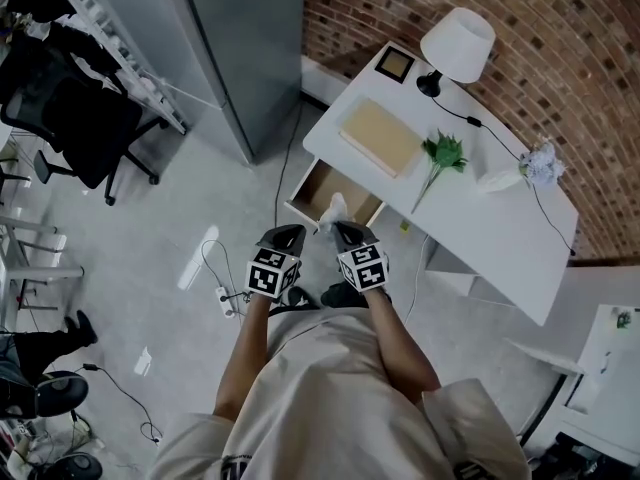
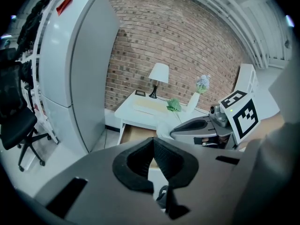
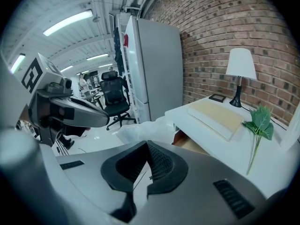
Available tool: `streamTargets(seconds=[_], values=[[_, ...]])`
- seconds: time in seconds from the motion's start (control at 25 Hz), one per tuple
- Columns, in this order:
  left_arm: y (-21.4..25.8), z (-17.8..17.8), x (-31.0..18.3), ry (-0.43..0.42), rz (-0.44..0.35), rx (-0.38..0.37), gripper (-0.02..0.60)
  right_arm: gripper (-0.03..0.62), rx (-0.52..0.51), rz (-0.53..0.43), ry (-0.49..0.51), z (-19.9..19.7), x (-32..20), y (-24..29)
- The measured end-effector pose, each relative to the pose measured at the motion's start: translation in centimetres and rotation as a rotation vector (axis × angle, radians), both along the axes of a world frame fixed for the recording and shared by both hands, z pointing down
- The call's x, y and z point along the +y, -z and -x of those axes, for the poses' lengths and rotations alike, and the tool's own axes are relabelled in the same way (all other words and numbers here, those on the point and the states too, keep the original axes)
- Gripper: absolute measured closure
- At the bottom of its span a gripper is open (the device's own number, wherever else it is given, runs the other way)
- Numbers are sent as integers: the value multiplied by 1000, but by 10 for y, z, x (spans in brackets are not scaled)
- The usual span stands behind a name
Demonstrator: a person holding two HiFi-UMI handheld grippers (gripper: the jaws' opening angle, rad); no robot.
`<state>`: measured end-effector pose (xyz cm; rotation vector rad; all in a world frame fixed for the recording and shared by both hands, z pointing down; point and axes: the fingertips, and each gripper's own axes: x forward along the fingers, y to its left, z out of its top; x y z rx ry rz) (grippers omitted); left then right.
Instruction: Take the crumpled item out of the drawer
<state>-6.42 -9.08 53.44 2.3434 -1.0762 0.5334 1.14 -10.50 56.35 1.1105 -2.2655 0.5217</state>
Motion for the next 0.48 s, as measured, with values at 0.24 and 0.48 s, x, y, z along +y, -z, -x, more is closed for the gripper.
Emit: streamTargets(seconds=[0.24, 0.48], values=[[1, -10, -2, -25, 5, 7, 568, 568, 8, 5, -11, -9, -2, -1], [-3, -16, -1, -38, 8, 5, 568, 568, 15, 5, -13, -14, -3, -3]])
